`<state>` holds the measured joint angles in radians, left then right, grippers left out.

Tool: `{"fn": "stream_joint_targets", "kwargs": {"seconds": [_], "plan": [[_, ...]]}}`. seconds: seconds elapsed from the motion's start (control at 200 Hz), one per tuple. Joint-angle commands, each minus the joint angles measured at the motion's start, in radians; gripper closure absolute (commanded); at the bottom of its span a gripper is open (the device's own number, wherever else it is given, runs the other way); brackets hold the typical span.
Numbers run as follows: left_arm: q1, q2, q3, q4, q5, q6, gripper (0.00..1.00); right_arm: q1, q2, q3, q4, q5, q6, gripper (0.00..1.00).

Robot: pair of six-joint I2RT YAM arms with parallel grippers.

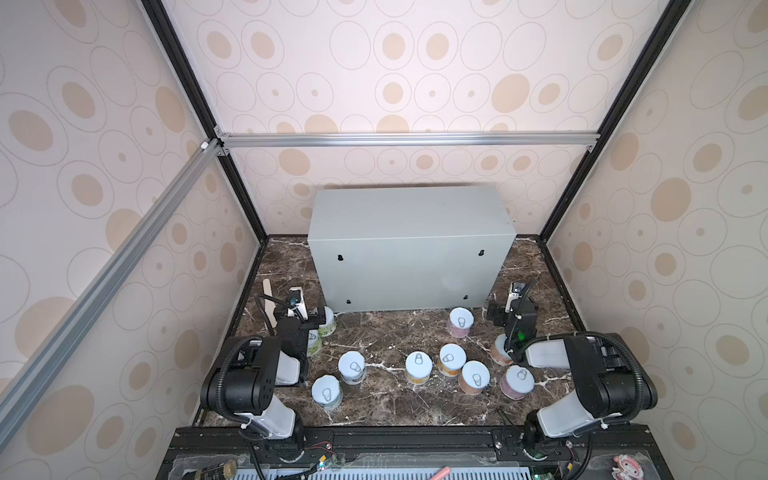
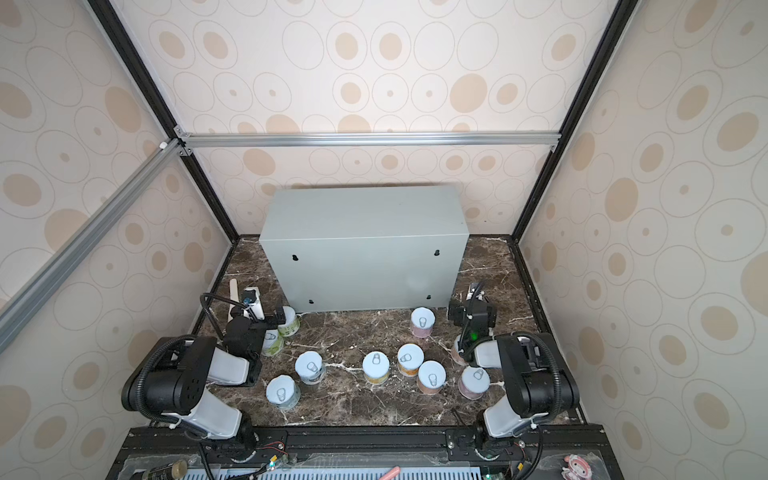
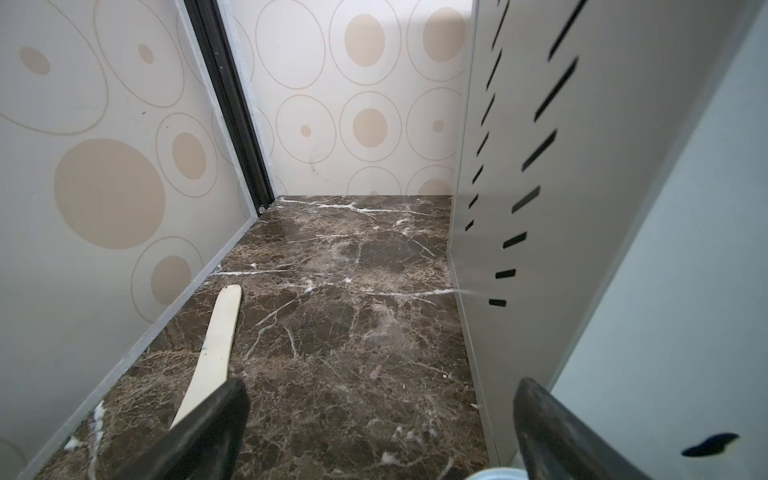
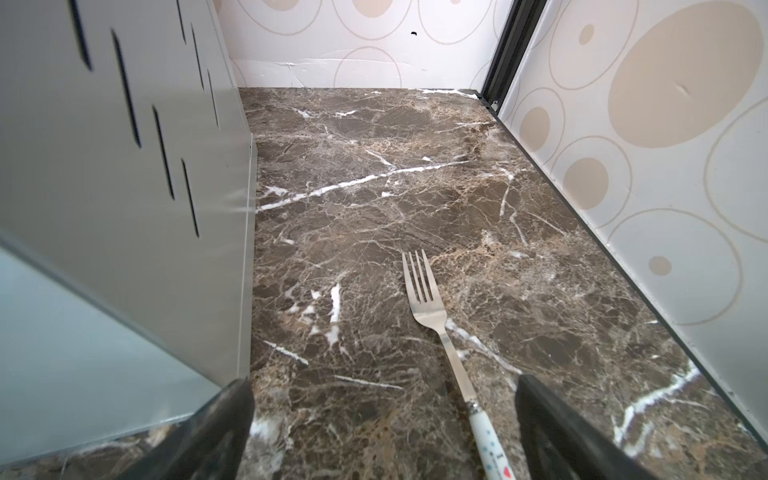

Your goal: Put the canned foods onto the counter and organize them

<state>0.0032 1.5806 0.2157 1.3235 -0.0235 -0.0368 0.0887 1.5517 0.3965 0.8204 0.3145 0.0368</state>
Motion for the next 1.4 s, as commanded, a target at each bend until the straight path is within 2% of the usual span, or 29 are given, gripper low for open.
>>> {"fn": "stream_joint_targets", "kwargs": {"seconds": [0.0, 1.125, 1.22, 1.28, 1.395], "plan": [[0.003, 0.001, 0.008, 0.035, 0.019, 0.012, 0.01, 0.0, -0.011, 0.002, 0.022, 0.009, -0.006, 0.0], [0.0, 0.001, 0.012, 0.029, 0.019, 0.016, 0.01, 0.0, -0.013, -0.001, 0.028, 0.01, 0.0, 0.0], [0.0, -0.01, -0.004, 0.052, -0.024, 0.001, 0.01, 0.0, -0.033, -0.022, 0.048, 0.051, 0.021, 0.0], [0.002, -0.051, 0.003, 0.001, -0.08, -0.025, 0.01, 0.0, -0.039, -0.048, 0.087, 0.049, 0.013, 0.0], [0.001, -0.152, 0.063, -0.201, -0.093, -0.012, 0.01, 0.0, -0.052, -0.083, 0.14, 0.041, 0.009, 0.01]]}}
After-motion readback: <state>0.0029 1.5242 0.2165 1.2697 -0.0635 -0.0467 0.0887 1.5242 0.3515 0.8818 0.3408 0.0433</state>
